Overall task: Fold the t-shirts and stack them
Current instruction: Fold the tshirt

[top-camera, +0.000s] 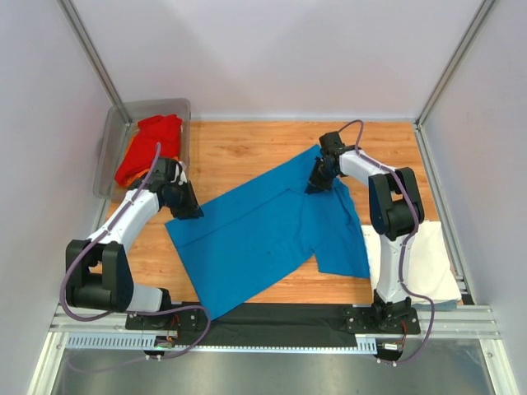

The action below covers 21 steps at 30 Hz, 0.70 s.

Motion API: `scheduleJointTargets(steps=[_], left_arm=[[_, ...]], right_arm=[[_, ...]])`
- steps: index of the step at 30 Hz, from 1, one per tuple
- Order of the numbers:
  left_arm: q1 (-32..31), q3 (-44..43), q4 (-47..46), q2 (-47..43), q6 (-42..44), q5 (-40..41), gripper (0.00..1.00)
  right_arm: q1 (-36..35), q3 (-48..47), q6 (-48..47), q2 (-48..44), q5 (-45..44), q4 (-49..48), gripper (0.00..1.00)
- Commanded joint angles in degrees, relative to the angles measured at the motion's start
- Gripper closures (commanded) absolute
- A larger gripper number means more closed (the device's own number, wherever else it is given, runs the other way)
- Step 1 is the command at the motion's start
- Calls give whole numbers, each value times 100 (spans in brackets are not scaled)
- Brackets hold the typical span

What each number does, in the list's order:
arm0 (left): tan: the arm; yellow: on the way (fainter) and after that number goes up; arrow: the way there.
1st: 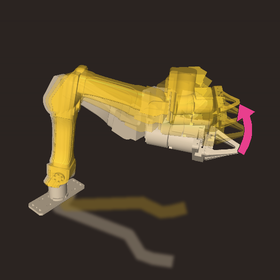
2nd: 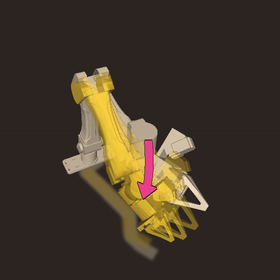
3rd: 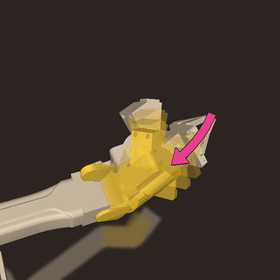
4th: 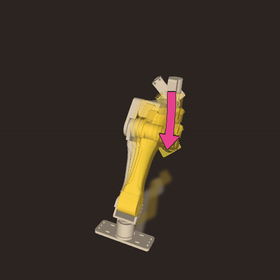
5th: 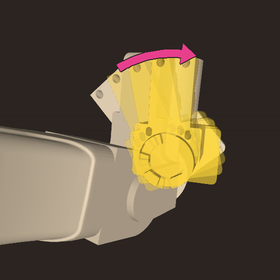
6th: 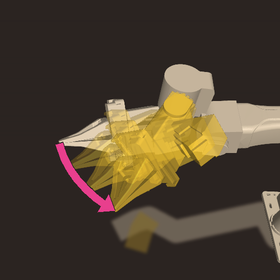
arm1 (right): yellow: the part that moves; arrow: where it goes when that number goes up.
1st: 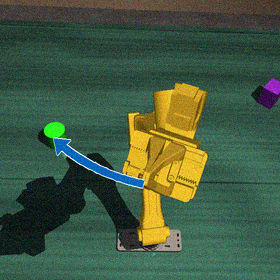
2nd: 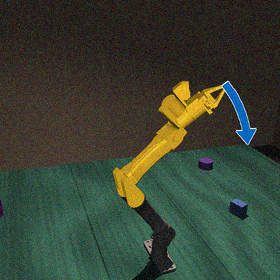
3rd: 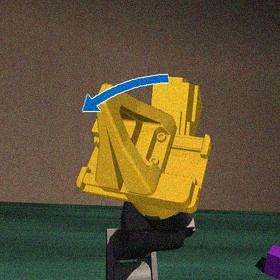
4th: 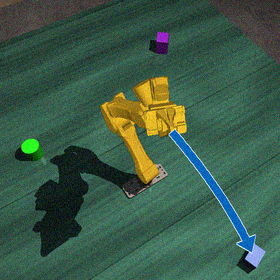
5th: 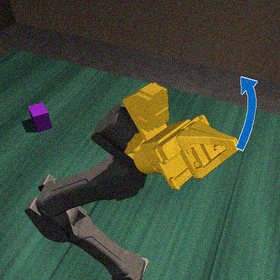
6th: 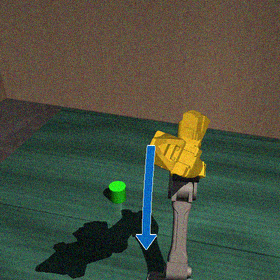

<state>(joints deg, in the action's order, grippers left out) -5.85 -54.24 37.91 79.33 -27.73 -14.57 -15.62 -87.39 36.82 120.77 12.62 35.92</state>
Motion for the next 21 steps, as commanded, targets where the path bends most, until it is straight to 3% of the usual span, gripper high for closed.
scheduleJointTargets(steps=[1, 8, 21], left_arm=[[57, -193, -38, -14, 118, -73, 72], [110, -122, -161, 12, 22, -169, 72], [198, 177, -275, -163, -66, -143, 71]], right_arm=[[-38, -313, 36, -159, -93, 300, 100], [-29, -577, 88, -308, 3, 960, 100], [-99, -191, 1063, -713, 144, 1558, 100]])
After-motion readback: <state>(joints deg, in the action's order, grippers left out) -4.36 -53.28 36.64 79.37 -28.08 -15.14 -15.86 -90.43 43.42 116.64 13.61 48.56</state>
